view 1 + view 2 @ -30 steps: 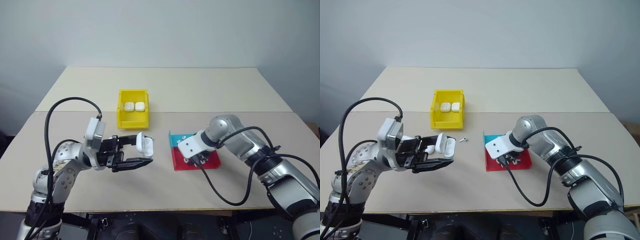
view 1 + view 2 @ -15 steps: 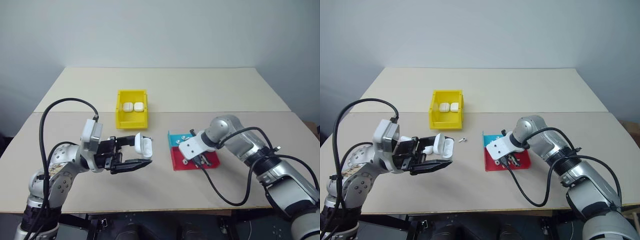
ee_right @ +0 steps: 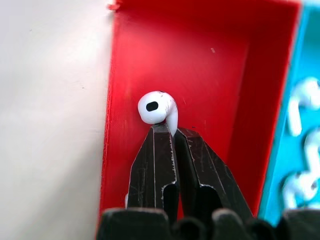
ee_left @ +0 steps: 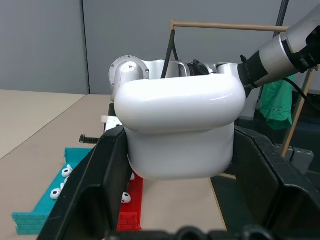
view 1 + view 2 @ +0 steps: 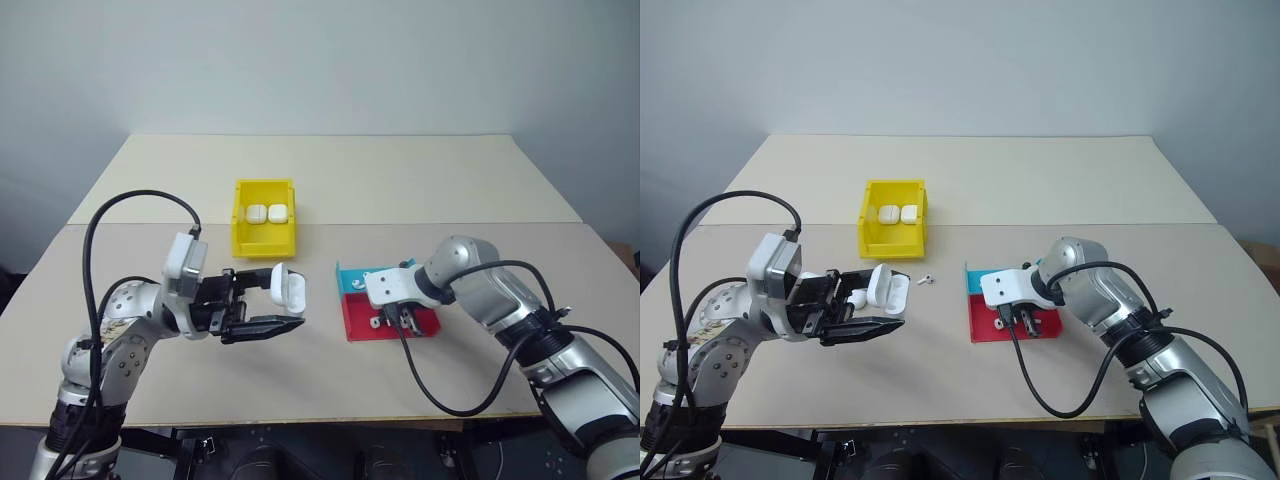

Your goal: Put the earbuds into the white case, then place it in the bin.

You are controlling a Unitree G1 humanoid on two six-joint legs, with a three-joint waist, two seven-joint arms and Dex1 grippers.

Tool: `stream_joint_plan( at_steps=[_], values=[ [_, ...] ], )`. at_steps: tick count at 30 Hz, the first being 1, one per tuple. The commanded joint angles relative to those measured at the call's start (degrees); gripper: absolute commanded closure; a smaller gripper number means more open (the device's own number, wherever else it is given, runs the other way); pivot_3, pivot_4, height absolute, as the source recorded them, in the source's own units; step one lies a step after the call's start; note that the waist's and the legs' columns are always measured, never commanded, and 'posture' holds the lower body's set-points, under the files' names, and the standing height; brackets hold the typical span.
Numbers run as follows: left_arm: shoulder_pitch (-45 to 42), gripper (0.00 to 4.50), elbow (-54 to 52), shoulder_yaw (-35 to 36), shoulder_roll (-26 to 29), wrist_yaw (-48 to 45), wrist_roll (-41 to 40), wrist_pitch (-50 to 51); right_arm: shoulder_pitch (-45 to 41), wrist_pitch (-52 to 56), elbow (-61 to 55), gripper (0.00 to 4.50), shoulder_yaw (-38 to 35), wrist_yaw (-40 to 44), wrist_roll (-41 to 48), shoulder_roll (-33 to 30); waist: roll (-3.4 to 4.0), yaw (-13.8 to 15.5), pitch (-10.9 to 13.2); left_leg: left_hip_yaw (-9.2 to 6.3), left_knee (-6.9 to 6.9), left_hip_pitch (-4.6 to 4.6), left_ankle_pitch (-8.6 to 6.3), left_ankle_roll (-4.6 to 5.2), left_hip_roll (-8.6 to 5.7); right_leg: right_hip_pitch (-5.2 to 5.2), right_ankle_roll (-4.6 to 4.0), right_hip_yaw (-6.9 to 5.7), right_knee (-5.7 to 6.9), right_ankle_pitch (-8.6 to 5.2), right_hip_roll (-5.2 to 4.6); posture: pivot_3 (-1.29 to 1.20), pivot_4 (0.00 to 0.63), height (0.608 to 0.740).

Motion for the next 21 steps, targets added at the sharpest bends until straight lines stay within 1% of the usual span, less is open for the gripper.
stream_joint_plan(
  at_steps=[1,4,9,14,21],
  values=[
    [-0.04,1.65,-1.17,0.29,0.37,-0.46,-0.42,-1.04,0.30,7.06,-2.63,4.47,-1.10,-0.47,-0.01,0.28,0.00,0.00,0.00,0.00,0.00,0.00,0.00,0.00,0.00,0.00,0.00,0.00,0.00,0.00,0.00,0.00,0.150,0.740],
    [0.58,1.65,-1.50,0.42,0.33,-0.41,-0.44,-1.15,0.68,9.20,-3.51,3.58,-0.43,-1.22,-0.15,0.21,0.00,-0.03,0.00,0.00,0.00,0.01,-0.01,0.01,0.00,0.00,0.00,0.00,0.01,0.00,0.00,0.00,0.150,0.740],
    [0.80,1.65,-1.56,0.51,0.28,-0.21,-0.40,-1.27,0.31,9.82,-3.80,1.95,-0.17,-1.16,0.86,0.17,0.00,-0.08,0.00,-0.01,0.00,0.01,-0.01,0.02,0.00,0.01,0.00,0.00,0.00,0.00,0.00,0.00,0.150,0.740],
    [0.86,1.65,-1.37,0.71,0.43,-0.38,-0.26,-1.54,-0.07,4.53,-5.76,1.95,-0.99,1.93,3.37,-2.28,0.00,-0.06,0.00,-0.01,0.00,-0.01,-0.01,0.02,0.00,0.00,0.00,0.00,-0.01,0.00,0.00,0.00,0.150,0.740],
    [0.90,1.65,-1.38,0.52,0.11,-0.10,0.02,-1.94,-0.36,2.97,-6.44,1.95,-0.31,1.34,4.47,-1.61,0.00,-0.14,0.00,-0.01,-0.01,0.00,-0.01,0.02,0.00,-0.01,0.00,0.00,0.00,0.00,0.00,0.00,0.150,0.740]
  ],
)
